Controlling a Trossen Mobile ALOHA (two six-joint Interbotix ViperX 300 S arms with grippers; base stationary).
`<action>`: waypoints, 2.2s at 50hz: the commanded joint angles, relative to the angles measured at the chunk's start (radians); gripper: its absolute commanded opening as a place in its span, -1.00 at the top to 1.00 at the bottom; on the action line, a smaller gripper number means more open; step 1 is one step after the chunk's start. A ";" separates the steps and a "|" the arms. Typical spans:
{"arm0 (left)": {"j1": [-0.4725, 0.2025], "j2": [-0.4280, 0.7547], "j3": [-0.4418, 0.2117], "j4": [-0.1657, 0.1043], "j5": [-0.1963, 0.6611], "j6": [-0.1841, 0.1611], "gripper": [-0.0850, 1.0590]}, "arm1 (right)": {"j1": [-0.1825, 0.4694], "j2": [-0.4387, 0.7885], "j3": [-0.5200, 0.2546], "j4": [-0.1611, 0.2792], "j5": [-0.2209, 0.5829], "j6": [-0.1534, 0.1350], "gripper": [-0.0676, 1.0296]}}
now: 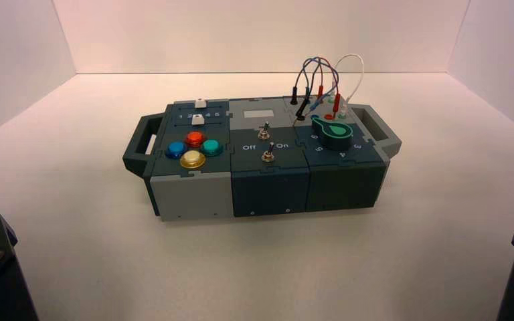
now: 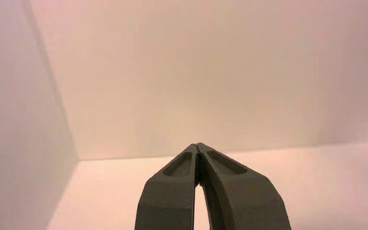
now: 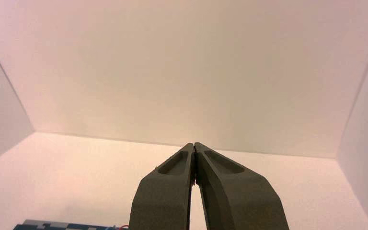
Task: Move the box closer.
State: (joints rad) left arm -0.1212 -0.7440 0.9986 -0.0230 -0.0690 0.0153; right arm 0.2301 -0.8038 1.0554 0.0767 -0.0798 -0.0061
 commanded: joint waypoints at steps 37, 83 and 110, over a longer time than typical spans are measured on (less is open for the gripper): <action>-0.186 0.721 -0.451 0.000 0.179 0.002 0.91 | 0.140 0.752 -0.545 0.035 0.336 -0.005 0.92; -0.295 1.054 -0.609 -0.035 0.337 -0.015 0.91 | 0.167 1.161 -0.729 0.035 0.480 -0.015 0.92; -0.333 1.114 -0.588 -0.097 0.465 -0.023 0.91 | 0.167 1.169 -0.724 0.035 0.502 -0.020 0.92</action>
State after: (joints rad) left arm -0.4372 0.3820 0.4188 -0.1120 0.3912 -0.0046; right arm 0.3927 0.3988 0.3528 0.1104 0.4203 -0.0215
